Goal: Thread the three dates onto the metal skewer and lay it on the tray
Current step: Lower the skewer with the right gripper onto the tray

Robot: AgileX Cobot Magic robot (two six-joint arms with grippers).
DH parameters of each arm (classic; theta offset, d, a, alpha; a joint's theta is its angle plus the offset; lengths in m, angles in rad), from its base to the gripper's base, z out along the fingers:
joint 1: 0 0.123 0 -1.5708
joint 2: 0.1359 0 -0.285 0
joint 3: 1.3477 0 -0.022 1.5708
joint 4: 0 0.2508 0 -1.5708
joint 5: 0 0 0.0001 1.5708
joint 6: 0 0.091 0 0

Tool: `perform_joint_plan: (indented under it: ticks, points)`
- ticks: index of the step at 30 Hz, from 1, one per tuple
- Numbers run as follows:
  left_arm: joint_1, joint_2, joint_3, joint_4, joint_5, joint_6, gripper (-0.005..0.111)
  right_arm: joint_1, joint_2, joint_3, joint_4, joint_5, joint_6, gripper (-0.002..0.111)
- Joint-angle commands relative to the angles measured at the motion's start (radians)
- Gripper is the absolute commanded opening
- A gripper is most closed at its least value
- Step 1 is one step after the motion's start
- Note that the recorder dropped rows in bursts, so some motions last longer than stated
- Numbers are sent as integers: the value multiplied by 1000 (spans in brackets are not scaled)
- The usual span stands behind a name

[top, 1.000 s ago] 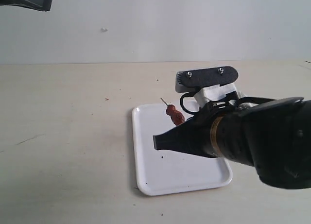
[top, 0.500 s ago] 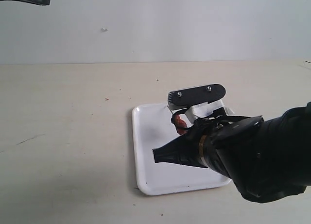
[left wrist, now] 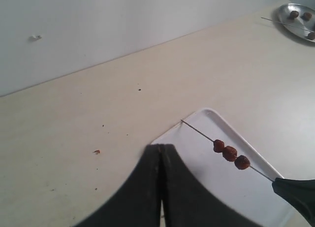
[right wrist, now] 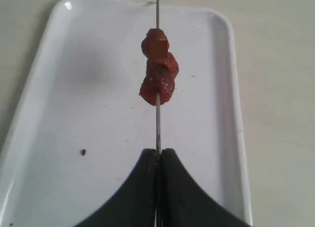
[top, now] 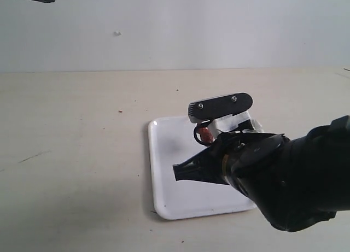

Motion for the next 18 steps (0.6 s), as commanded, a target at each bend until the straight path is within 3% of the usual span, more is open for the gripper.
perform_joint_plan:
  ticks: [1,9,18]
  points:
    - [3,-8,3,-12,-12,4,0,2,29,-1,-53,1,29,0]
    - [3,-8,3,-12,-12,15,0,2,58,-1,-53,-1,35,1]
    - [3,-8,3,-12,-10,15,0,2,71,-1,-76,-3,35,22]
